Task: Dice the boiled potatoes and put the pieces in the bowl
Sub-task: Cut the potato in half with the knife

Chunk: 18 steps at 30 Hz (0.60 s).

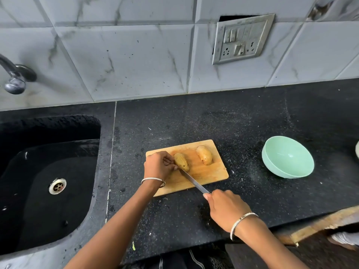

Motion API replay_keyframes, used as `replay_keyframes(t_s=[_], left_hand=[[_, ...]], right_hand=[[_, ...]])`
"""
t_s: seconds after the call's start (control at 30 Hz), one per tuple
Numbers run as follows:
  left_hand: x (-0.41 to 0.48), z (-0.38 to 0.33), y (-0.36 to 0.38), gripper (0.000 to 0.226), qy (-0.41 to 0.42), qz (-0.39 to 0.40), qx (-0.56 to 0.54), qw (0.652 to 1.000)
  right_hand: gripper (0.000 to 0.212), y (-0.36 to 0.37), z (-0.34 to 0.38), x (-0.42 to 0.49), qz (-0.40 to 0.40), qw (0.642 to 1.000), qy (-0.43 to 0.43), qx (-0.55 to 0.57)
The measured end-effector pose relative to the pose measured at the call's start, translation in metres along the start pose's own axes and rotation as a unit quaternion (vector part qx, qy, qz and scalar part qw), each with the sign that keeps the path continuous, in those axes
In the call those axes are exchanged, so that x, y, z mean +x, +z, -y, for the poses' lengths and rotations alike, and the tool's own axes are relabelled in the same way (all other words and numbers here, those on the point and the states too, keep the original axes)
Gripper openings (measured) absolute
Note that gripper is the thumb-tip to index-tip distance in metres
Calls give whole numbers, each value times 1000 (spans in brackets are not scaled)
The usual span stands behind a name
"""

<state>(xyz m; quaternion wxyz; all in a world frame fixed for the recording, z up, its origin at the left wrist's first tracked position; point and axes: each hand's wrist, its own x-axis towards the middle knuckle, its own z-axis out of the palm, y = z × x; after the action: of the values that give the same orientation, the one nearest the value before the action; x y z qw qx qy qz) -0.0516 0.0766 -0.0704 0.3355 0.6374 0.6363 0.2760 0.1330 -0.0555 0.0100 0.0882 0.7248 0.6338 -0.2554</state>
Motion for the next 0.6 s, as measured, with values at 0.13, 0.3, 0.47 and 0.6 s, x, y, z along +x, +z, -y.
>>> replay_keyframes(t_s=[0.13,0.3,0.47,0.6], left_hand=[[9,-7,-8,40,103,12,101,989],[30,-19,-12,68,260,176,294,903],[41,-28,-13,54,301,244,339,858],[38,-28,-15,43,287,217,331,872]], right_hand=[[43,-12,-21,2,29,999,-8,28],[48,-14,-35,17,-39,995,5,96],[50,0,-33,20,-101,982,32,156],[48,15,-32,21,-107,980,40,165]])
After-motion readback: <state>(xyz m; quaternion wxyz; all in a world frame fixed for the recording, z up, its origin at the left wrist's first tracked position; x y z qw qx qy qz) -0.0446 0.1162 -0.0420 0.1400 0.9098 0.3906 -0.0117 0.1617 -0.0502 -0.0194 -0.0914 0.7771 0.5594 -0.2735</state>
